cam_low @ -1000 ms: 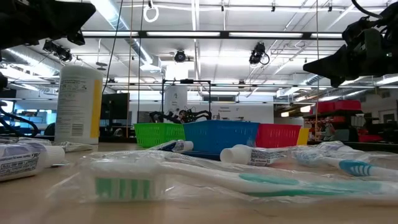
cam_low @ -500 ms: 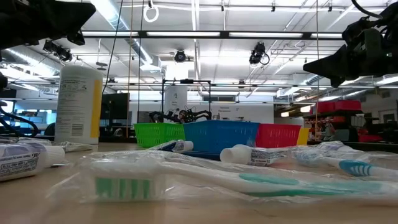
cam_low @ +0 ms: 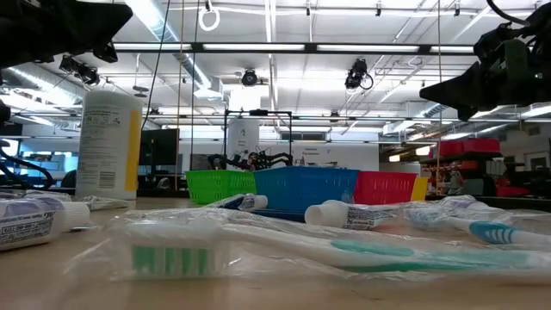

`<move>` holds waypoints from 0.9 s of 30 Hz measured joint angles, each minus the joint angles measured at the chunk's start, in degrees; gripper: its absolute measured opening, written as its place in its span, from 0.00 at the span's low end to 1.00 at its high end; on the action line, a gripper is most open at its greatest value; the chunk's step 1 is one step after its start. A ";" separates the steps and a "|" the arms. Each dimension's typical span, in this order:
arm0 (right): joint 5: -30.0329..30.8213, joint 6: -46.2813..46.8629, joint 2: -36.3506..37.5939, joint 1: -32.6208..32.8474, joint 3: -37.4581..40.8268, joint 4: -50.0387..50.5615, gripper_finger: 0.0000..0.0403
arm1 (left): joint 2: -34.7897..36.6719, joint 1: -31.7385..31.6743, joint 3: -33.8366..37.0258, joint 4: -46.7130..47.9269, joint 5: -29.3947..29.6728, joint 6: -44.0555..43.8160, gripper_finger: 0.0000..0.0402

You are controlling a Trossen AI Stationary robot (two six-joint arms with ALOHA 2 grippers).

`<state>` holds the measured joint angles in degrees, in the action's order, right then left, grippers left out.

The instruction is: Pick & Place Travel size toiletries

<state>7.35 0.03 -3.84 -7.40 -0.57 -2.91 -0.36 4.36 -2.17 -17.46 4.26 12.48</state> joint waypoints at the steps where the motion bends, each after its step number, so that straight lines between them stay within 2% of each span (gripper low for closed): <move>1: 0.02 -0.01 0.01 -0.02 0.00 -0.30 0.00 | 0.02 -0.02 0.00 -0.01 0.01 0.01 0.08; 9: 0.00 -0.01 0.02 -0.02 -0.01 -3.83 0.00 | 0.01 -0.02 0.00 -0.01 0.01 0.09 0.08; 17: 0.02 0.00 0.00 -0.03 -0.01 -6.37 0.00 | 0.02 0.00 0.02 -0.01 0.83 11.73 0.08; 20: 0.88 -0.01 0.00 -0.11 -0.01 -9.08 0.00 | 0.02 0.00 0.02 -0.01 0.69 10.12 0.08; 24: 6.05 -0.02 0.02 -0.13 -0.01 -12.53 0.00 | 0.02 0.00 0.02 -0.05 -0.12 6.30 0.08; 27: 7.55 -1.10 -0.03 -0.13 -0.01 -12.10 0.00 | 0.02 -0.01 0.02 -0.04 -1.28 3.79 0.08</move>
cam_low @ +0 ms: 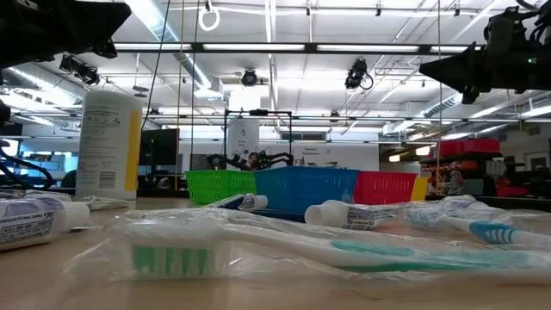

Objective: Pick & Place Travel size toiletries
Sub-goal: Put the red toothbrush into the green bin

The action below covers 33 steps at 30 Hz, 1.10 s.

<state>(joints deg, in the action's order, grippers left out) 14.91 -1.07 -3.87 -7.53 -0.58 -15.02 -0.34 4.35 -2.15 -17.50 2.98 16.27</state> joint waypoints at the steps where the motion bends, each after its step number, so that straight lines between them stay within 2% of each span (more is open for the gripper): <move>1: -0.12 -0.34 -0.08 0.02 0.00 0.25 0.01 | 0.00 0.01 0.00 -0.02 -0.29 -0.93 0.08; 9: -3.65 -0.32 -3.28 -0.02 0.00 0.19 0.13 | 0.00 0.00 0.00 -0.04 -1.17 -5.07 0.08; 13: -4.64 0.05 -6.57 -0.02 0.00 -3.71 0.19 | -0.02 0.01 0.00 -0.15 3.07 -8.46 0.09; 17: -4.60 -0.72 -10.89 -0.02 0.00 -8.59 0.22 | -0.66 -0.01 0.00 -0.08 9.28 -11.49 0.15; 22: -4.62 -0.89 -16.72 -0.02 0.00 -14.71 0.24 | -4.02 -0.01 -0.62 0.27 10.04 -12.50 0.27; 26: -4.60 -0.88 -21.32 -0.02 0.00 -20.51 0.26 | -8.90 0.01 -4.40 2.04 12.75 -14.13 0.34; 33: -6.82 -1.51 -27.01 -0.03 0.00 -30.16 0.27 | -19.02 -0.01 -16.54 16.97 14.16 -15.40 0.37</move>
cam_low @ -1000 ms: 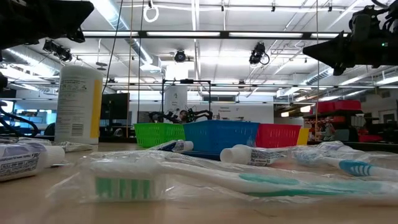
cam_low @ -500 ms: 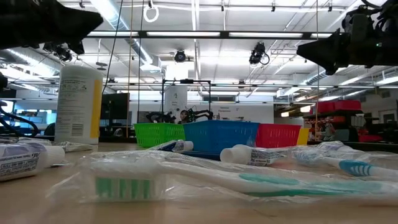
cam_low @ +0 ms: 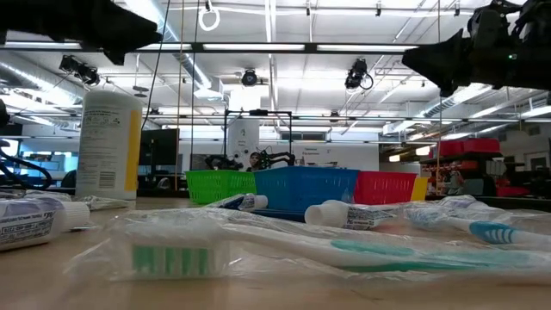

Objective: Pick & Place Travel size toiletries
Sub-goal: Put the red toothbrush into the green bin

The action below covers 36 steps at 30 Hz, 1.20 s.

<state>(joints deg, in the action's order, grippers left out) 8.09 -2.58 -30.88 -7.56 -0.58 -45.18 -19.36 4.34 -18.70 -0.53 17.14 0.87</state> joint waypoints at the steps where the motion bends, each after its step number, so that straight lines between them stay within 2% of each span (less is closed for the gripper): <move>1: -0.58 -0.17 -0.58 0.00 0.00 -1.35 0.27 | -1.42 0.00 -2.15 2.20 0.00 -0.70 0.36; 4: -1.13 -1.52 -2.10 0.01 -0.09 -4.45 0.27 | -5.65 0.00 -9.15 10.92 0.01 -3.45 0.36; 8: -1.13 -4.07 -4.43 -0.01 -3.19 -3.43 0.27 | -11.11 0.00 -17.07 21.86 0.05 -8.06 0.36; 14: -0.48 -6.01 -10.10 -0.01 -12.04 2.12 0.27 | -18.23 0.00 -23.06 30.55 -1.04 -12.82 0.35; 19: -2.22 -5.79 -15.17 -0.01 -20.95 16.13 0.27 | -22.19 0.00 -25.10 37.20 -3.99 -17.97 0.35; 24: -2.31 -1.76 -21.01 -0.01 -28.29 28.93 0.27 | -24.70 0.02 -25.88 42.58 -6.49 -24.49 0.35; 33: -1.35 2.82 -29.39 -2.53 -30.01 30.96 0.27 | -32.17 1.43 -25.86 51.77 -11.21 -34.77 0.35; 36: -4.95 2.70 -31.36 -3.25 -30.01 31.18 0.28 | -35.65 2.82 -25.86 52.48 -14.24 -38.06 0.37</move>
<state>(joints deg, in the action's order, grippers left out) 3.14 0.12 -62.24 -10.82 -30.59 -14.00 -55.01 7.16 -44.56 51.95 2.89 -37.19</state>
